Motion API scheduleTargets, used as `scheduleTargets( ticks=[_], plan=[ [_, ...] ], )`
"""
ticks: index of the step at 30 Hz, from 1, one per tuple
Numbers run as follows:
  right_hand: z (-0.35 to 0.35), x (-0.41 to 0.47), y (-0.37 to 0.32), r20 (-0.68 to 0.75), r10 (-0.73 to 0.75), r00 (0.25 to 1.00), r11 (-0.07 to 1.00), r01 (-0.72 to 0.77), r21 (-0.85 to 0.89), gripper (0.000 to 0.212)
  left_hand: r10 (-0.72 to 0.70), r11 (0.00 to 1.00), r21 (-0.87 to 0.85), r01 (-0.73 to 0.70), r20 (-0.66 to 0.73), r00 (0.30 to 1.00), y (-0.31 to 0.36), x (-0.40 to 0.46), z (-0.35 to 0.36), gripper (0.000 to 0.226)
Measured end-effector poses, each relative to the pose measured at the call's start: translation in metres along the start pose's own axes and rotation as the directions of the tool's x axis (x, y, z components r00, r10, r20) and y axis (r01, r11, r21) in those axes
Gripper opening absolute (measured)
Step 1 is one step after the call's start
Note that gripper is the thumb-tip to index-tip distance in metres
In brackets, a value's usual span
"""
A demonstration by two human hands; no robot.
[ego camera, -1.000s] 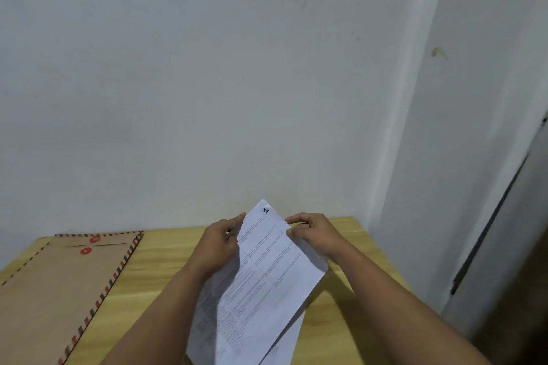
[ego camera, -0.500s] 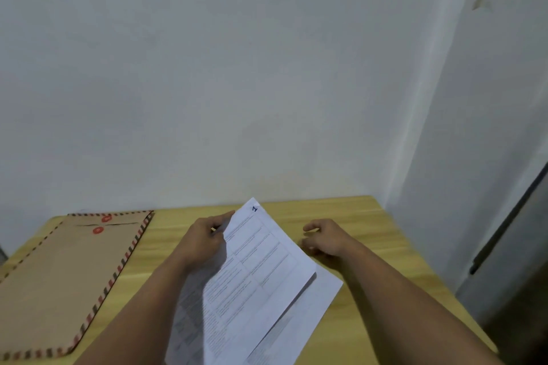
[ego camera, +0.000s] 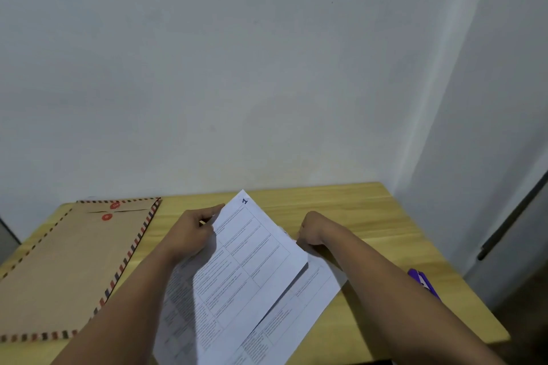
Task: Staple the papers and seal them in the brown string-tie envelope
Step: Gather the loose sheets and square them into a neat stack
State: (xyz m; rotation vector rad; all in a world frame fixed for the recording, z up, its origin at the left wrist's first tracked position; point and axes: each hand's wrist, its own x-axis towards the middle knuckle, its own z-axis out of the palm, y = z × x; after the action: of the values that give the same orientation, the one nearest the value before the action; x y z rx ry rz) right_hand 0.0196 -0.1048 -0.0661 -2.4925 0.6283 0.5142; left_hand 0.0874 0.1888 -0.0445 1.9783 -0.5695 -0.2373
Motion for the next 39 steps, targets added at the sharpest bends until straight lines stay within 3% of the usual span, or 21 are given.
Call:
scheduleTargets(
  ticks=[6, 10, 11, 13, 20, 24, 32, 39],
  plan=[
    [0.011, 0.002, 0.009, -0.175, -0.057, 0.983, 0.984, 0.085, 0.158, 0.031, 0.021, 1.0, -0.004, -0.021, 0.015, 1.0, 0.004, -0.002, 0.0, 0.034],
    [0.014, 0.0, 0.014, -0.175, -0.132, 0.976, 0.938, 0.18, 0.295, 0.01, 0.019, 1.0, -0.001, -0.019, 0.008, 1.0, 0.005, 0.0, -0.001, 0.033],
    [0.012, 0.0, 0.015, -0.161, -0.138, 0.977, 0.917, 0.187, 0.352, 0.02, 0.021, 1.0, 0.0, -0.021, 0.004, 1.0, 0.006, 0.0, -0.001, 0.033],
    [0.008, -0.008, 0.013, -0.116, -0.171, 0.978, 0.868, 0.205, 0.452, 0.037, 0.029, 1.0, -0.001, -0.029, 0.007, 1.0, 0.01, -0.002, -0.001, 0.032],
    [-0.015, -0.035, -0.009, -0.327, -0.217, 0.92, 0.571, 0.392, 0.721, 0.021, 0.092, 0.996, 0.02, -0.092, 0.023, 0.996, 0.033, 0.001, -0.002, 0.036],
    [-0.044, -0.058, -0.02, -0.391, -0.262, 0.882, 0.539, 0.47, 0.699, 0.013, 0.114, 0.993, 0.008, -0.114, -0.014, 0.993, 0.051, 0.003, 0.0, 0.036],
    [-0.067, -0.086, -0.028, -0.264, -0.338, 0.903, 0.515, 0.412, 0.751, 0.022, 0.152, 0.988, -0.012, -0.153, -0.028, 0.988, 0.074, 0.005, 0.005, 0.034],
    [-0.07, -0.091, -0.031, -0.27, -0.389, 0.881, 0.475, 0.443, 0.76, 0.021, 0.137, 0.991, 0.006, -0.137, -0.042, 0.99, 0.075, 0.009, 0.009, 0.041]
  ],
)
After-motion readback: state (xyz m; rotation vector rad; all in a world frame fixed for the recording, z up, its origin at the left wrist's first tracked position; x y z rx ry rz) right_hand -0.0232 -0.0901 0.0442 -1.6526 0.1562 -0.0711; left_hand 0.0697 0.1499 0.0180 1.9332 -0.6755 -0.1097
